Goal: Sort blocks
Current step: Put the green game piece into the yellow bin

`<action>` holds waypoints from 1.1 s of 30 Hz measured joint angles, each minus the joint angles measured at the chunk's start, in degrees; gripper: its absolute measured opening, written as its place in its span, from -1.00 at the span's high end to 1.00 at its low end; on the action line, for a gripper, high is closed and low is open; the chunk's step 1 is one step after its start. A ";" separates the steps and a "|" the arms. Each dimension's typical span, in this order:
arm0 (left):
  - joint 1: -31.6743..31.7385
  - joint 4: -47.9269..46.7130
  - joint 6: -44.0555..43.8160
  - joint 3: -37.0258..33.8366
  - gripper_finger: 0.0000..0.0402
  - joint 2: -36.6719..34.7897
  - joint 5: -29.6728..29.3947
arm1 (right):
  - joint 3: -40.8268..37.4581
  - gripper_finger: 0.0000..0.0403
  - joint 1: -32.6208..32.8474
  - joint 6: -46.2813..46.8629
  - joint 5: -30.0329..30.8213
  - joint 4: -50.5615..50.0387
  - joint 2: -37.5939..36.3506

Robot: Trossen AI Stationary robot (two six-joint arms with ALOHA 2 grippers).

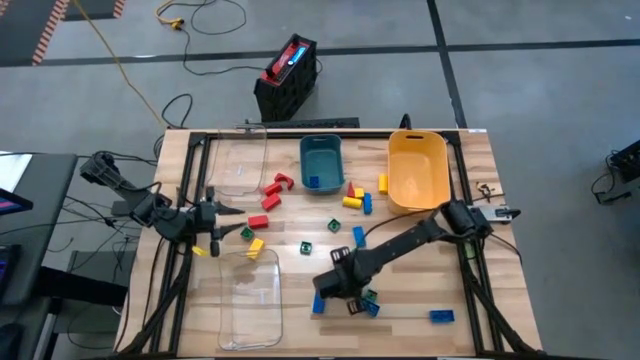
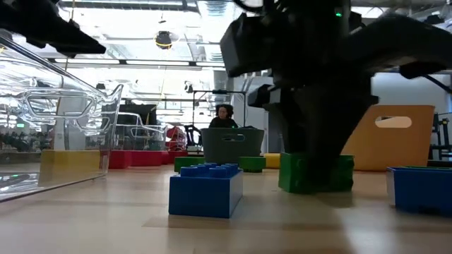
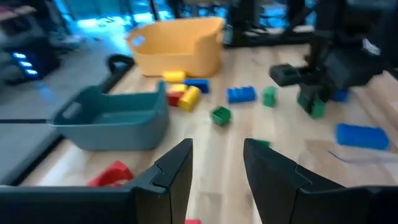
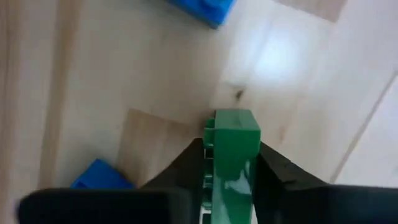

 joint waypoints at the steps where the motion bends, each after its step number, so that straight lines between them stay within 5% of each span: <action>1: 0.00 0.79 0.78 0.00 0.31 0.00 -1.64 | 0.00 0.61 -0.60 0.06 0.02 -1.49 -0.12; 8: 0.19 13.43 19.18 -0.02 0.31 0.00 -12.00 | -0.10 0.63 -6.86 -5.81 3.59 -5.49 -2.43; 14: 2.52 25.33 33.95 -0.02 0.31 -0.03 -12.86 | -0.04 0.59 -16.11 -11.60 3.26 -10.89 -8.82; 24: 11.21 25.85 39.49 -2.51 0.31 0.01 -7.30 | 0.00 0.59 -29.39 -19.73 5.65 -9.49 -23.36; 33: 24.55 35.76 37.59 -7.19 0.31 0.01 -1.01 | -0.72 0.59 -42.73 -23.90 0.39 7.03 -24.57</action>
